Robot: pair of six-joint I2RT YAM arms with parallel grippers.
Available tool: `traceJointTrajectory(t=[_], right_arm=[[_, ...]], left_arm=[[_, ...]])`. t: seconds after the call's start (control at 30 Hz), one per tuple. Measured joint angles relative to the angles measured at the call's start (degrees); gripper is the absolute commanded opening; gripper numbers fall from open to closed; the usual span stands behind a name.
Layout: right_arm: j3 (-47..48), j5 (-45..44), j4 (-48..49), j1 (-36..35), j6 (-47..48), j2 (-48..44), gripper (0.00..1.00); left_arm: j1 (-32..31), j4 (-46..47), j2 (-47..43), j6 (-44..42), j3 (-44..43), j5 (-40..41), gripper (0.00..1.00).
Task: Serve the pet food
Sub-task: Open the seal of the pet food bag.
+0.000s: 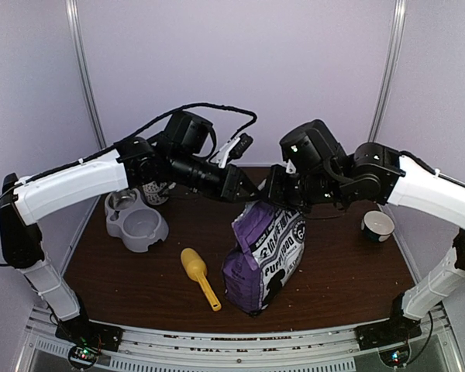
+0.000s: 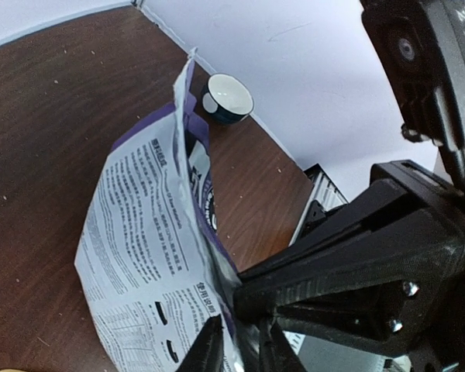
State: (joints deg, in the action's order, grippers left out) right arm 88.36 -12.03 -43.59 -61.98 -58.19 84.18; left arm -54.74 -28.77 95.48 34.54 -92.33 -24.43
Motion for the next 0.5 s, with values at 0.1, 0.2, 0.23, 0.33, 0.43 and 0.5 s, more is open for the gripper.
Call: traceJointTrajectory(t=[0.1, 0.2, 0.23, 0.33, 0.43, 0.5], right_arm=[[-0.6, 0.1, -0.1, 0.0, 0.7, -0.3, 0.0], [-1.4, 0.0, -0.1, 0.0, 1.3, -1.0, 0.0], [-1.8, 0.0, 0.0, 0.0, 1.5, -1.4, 0.0], [-2.2, -0.1, -0.2, -0.1, 2.4, -2.0, 0.0], [-2.2, -1.1, -1.0, -0.4, 3.0, -2.2, 0.0], [-2.2, -1.9, -2.0, -0.7, 3.3, -2.2, 0.0]], left_arm=[[0.2, 0.6, 0.6, 0.6, 0.0, -2.4, 0.0], [0.5, 1.3, 1.3, 1.6, 0.0, -4.0, 0.0], [0.5, 1.6, 1.5, 1.9, 0.0, -4.5, 0.0], [0.3, 2.4, 1.6, 2.1, 0.1, -4.8, 0.0], [-0.2, 3.7, 1.4, 2.0, 0.8, -3.5, 0.0], [-1.1, 4.7, 1.1, 1.6, 1.6, -1.5, 0.0]])
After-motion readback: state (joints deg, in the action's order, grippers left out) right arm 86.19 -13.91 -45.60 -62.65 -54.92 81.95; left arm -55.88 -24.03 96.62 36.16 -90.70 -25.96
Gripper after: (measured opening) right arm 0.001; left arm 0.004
